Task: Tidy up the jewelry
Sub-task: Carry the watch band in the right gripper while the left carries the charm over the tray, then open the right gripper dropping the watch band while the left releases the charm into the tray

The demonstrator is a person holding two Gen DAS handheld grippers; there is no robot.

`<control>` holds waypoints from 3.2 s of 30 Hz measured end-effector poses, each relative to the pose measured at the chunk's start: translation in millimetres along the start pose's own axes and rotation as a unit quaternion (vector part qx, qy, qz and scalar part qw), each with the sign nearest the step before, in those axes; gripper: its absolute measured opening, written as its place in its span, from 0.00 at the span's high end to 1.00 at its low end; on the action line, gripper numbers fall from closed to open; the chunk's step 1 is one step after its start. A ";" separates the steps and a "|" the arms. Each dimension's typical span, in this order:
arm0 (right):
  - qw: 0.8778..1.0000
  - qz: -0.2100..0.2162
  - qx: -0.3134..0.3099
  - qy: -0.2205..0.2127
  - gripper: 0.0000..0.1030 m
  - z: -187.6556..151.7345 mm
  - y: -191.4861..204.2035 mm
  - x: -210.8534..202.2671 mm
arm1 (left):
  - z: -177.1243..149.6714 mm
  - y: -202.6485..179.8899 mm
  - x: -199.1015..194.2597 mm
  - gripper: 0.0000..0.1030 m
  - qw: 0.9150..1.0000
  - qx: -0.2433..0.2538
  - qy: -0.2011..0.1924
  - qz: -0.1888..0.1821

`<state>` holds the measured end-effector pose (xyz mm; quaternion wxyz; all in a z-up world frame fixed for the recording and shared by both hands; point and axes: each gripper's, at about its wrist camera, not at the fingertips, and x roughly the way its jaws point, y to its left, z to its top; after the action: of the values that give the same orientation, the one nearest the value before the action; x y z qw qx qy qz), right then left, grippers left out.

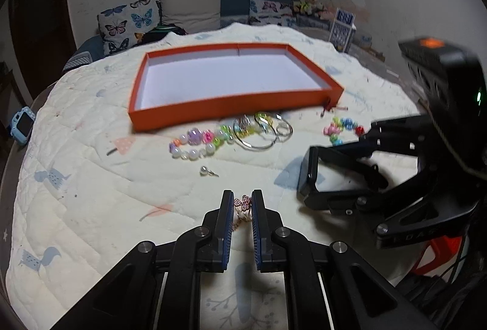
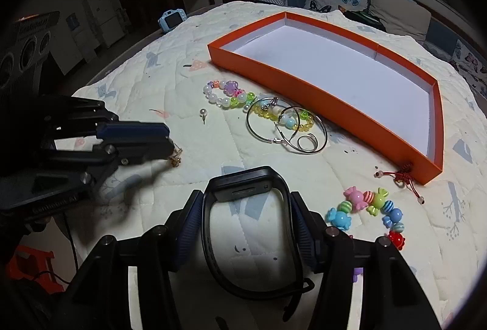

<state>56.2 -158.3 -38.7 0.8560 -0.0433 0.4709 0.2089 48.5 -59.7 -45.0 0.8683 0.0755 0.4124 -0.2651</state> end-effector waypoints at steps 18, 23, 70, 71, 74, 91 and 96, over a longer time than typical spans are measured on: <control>0.997 0.003 0.042 -0.057 0.40 39.2 -28.5 -42.7 | 89.6 20.7 -74.0 0.89 0.996 -0.011 -0.093 -0.005; 0.995 -0.010 0.063 -0.079 0.40 66.4 -52.9 -50.9 | 131.7 27.0 -79.5 0.89 0.994 -0.004 -0.111 -0.005; 0.985 -0.081 0.154 0.017 0.27 112.8 -153.3 48.7 | 174.4 97.3 159.3 0.75 0.993 -0.049 0.109 -0.022; 0.985 -0.083 0.152 0.016 0.27 112.9 -152.1 46.9 | 173.0 97.4 159.8 0.73 0.992 -0.050 0.110 -0.021; 0.985 -0.081 0.150 0.008 0.27 112.0 -149.0 39.1 | 169.0 94.3 157.4 0.73 0.993 -0.045 0.106 -0.010; 0.988 -0.079 0.128 -0.044 0.21 92.8 -111.3 -12.9 | 156.1 70.5 58.0 0.31 0.998 -0.051 0.002 0.039; 0.988 -0.076 0.123 -0.055 0.20 79.9 -100.6 -26.6 | 144.5 62.3 20.3 0.21 0.996 -0.056 -0.035 0.056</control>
<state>146.8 -236.6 15.0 0.8927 0.0378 0.4407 0.0859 189.4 -65.6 27.9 0.8985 0.0407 0.3912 -0.1947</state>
